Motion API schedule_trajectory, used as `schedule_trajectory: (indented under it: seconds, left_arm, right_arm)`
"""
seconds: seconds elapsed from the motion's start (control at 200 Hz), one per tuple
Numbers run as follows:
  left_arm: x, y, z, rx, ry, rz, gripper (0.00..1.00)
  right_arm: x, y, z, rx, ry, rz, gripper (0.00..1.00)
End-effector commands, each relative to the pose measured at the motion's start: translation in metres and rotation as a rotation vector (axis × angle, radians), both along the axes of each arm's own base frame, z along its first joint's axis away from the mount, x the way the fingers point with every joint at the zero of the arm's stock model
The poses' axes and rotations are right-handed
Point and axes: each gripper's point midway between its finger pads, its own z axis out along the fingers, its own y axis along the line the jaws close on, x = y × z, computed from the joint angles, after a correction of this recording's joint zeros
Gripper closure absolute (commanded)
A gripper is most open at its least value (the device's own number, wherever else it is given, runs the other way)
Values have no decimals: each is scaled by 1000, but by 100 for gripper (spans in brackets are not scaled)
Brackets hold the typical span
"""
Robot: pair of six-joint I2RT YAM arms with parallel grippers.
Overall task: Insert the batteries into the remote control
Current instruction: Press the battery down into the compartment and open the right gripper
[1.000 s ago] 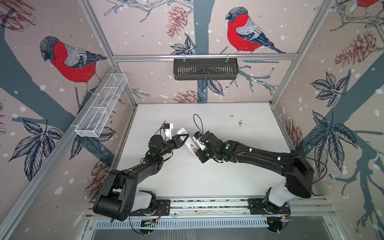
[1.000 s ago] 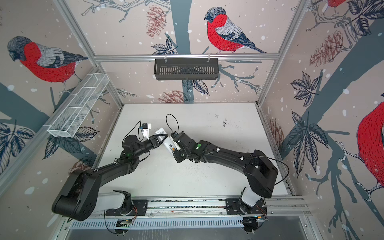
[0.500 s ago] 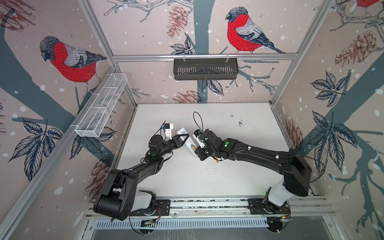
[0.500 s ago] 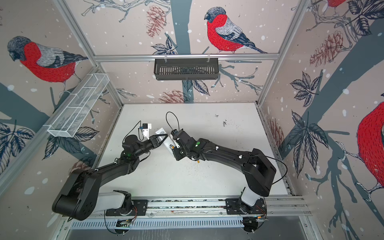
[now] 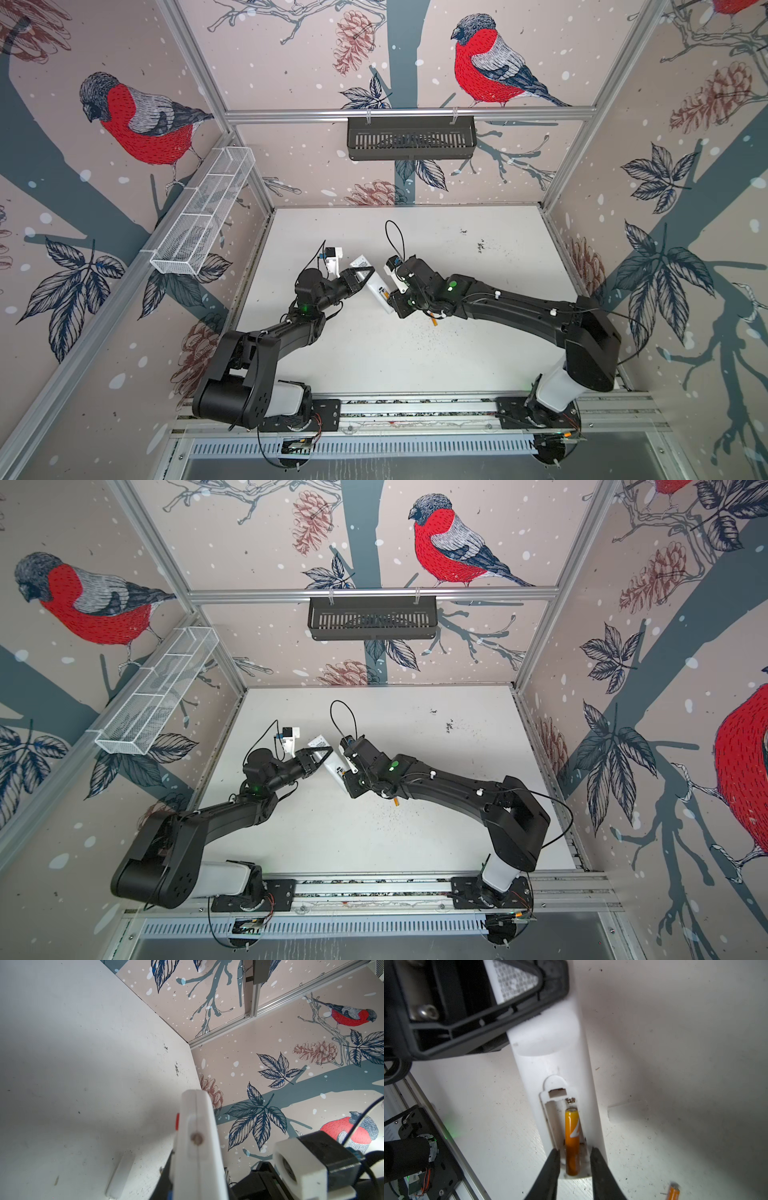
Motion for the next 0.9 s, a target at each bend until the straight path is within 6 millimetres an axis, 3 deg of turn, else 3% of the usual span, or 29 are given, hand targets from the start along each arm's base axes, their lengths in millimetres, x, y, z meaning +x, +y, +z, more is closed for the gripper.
schedule_trajectory:
  seconds: [0.0, 0.275, 0.555, 0.71, 0.805, 0.896]
  left_arm:
    - [-1, -3, 16, -32, -58, -30, 100]
    - [2, 2, 11, -28, -39, -13, 100]
    - [2, 2, 11, -50, -20, -33, 100]
    - [1, 0, 12, -50, -22, -44, 100]
    - [1, 1, 10, -38, -21, -38, 100]
    - [1, 2, 9, -26, -16, -32, 100]
  right_arm:
    - [3, 0, 9, 7, -36, 7, 69]
    - [-1, 4, 10, 8, -44, 35, 68]
    - [-13, -4, 27, 107, -48, 94, 55]
    - [-14, -19, 32, 177, -22, 117, 48]
    - [-14, -23, 34, 178, -36, 119, 49]
    - [-14, -23, 32, 165, -39, 118, 58]
